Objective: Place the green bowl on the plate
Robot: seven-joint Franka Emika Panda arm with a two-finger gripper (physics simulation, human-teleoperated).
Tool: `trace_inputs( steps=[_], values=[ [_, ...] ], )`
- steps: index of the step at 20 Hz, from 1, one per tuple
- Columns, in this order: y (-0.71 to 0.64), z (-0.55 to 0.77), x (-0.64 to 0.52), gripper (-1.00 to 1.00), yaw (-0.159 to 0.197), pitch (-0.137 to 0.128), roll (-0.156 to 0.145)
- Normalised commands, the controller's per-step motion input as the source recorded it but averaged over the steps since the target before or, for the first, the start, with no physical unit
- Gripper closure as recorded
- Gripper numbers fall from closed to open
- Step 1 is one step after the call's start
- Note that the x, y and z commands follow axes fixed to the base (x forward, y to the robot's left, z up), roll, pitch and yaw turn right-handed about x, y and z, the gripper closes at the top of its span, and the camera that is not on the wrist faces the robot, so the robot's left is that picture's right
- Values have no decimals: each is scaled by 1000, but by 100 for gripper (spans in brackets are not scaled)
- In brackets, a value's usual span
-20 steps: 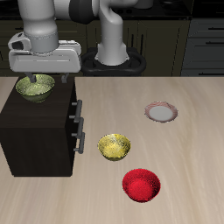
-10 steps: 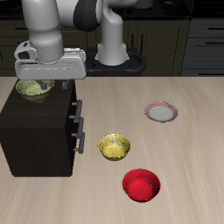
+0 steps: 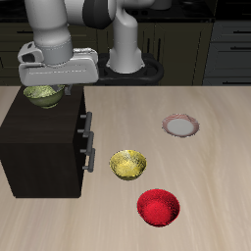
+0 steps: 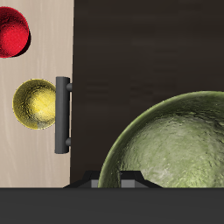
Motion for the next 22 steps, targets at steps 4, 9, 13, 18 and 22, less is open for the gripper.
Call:
trace_inputs(
  steps=[4,9,13,18,22],
  values=[
    [201,258,-115,100,1,-39,5],
    [235,338,-77,100,-22,-57,-2],
    [373,363,-39,100,-1,-63,-2],
    [269,196,55,100,-50,-39,-46],
    [567,7,-34,100,-25,-28,-61]
  ],
)
